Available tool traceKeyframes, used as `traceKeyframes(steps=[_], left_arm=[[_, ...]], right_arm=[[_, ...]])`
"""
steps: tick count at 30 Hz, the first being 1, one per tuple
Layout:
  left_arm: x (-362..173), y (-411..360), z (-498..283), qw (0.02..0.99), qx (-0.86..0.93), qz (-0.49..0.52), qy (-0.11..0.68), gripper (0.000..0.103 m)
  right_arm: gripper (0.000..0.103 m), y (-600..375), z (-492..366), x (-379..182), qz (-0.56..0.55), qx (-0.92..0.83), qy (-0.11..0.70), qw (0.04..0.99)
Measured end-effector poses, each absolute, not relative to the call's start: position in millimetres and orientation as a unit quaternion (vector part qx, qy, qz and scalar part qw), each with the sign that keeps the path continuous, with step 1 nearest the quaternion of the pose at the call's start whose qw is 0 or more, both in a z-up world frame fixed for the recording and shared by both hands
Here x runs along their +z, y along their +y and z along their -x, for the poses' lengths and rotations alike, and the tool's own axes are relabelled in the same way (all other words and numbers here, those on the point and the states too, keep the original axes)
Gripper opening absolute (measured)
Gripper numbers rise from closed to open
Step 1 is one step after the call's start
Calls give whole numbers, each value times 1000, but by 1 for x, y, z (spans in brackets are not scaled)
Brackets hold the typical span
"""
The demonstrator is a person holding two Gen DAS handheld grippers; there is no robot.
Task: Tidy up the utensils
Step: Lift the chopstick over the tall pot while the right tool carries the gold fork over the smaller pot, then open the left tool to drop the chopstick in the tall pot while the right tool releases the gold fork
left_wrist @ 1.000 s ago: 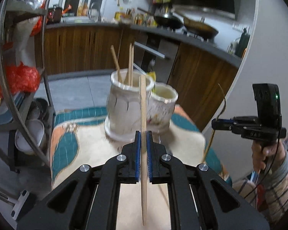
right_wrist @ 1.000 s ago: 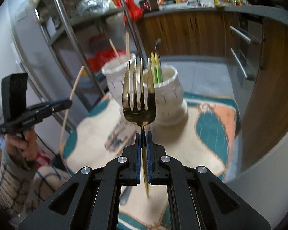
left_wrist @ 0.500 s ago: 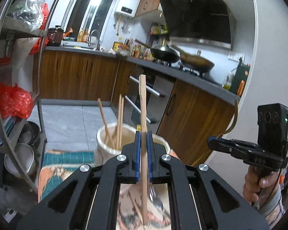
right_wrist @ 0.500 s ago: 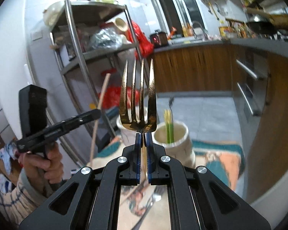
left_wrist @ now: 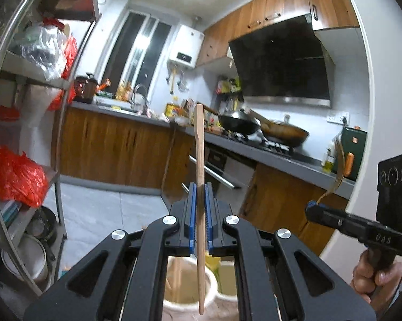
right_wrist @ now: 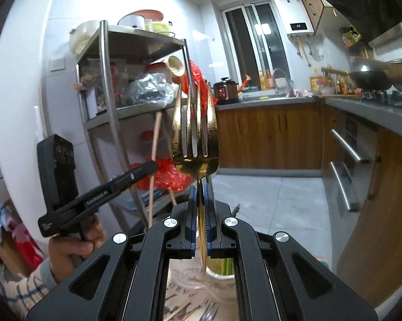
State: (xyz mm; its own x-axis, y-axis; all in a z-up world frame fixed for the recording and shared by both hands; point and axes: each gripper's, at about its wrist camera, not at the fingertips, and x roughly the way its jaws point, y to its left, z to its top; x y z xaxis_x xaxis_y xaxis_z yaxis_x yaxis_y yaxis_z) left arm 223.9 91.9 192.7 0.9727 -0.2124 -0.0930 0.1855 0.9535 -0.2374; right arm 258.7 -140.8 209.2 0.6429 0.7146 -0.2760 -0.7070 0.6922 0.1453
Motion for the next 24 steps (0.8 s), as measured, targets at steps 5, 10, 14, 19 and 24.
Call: traceKeyframes(steps=[5,10,14,19,24], left_arm=[[178,95,-246,988,-75,125,44,6],[153,90,-261,987,-70,118,88,6],[137,76,-261,987,-67,92,117,6],[125,71,-260,986,-51,83,137,6],[117,70,-265,984,-35,80,152,6]], right_arm=[[6,-127,-276,193,11,368,177,913],[6,-116,-285,177,32,358,202,911],[6,-109,-293,164,36,360,227,904],[6,-100,-301,149,48,361,252,897],[6,-94,-309,138,48,357,267,894]])
